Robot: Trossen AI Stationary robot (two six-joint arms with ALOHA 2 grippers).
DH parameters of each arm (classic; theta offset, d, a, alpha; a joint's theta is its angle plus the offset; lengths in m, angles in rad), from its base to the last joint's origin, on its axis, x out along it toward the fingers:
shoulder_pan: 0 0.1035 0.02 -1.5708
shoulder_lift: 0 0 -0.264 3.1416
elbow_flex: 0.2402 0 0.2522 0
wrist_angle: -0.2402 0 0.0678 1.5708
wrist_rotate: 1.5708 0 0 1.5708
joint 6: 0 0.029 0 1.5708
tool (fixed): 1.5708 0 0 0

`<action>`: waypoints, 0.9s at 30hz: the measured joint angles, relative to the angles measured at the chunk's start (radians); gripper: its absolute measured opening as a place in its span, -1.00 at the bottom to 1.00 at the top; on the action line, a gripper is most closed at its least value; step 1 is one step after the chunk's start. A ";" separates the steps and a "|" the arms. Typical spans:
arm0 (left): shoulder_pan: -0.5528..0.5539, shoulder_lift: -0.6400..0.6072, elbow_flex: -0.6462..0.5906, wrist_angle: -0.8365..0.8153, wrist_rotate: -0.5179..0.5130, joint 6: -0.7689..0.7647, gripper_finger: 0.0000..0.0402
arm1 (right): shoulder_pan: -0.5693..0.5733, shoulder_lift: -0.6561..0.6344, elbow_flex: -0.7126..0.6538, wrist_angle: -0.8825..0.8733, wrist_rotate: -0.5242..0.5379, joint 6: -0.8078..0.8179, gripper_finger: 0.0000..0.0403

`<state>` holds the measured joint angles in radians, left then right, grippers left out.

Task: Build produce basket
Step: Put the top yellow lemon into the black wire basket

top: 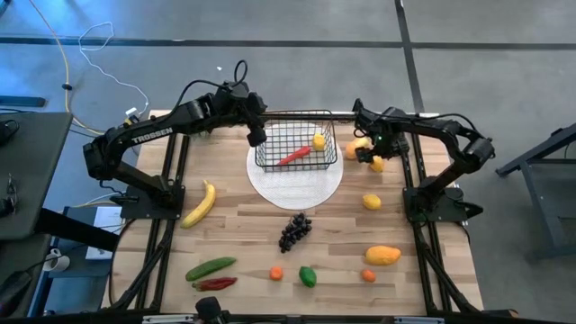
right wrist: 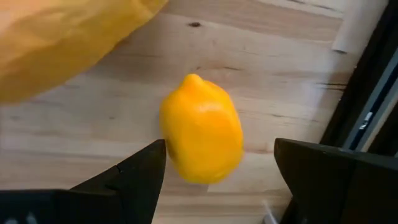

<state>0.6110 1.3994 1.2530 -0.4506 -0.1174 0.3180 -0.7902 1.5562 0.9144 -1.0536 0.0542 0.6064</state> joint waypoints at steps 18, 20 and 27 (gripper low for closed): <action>0.000 0.000 0.000 -0.002 -0.003 0.000 -0.14 | 0.000 0.000 -0.081 0.059 -0.008 0.062 -0.33; 0.000 0.000 0.000 -0.004 -0.002 0.000 -0.14 | 0.000 0.000 -0.079 0.052 -0.009 0.047 -0.38; 0.000 0.000 0.000 -0.090 -0.002 -0.001 -0.14 | 0.010 -0.046 -0.020 -0.047 -0.010 0.049 -0.40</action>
<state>0.6109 1.3994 1.2530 -0.5407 -0.1194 0.3166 -0.7802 1.5098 0.8943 -1.1010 0.0444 0.6553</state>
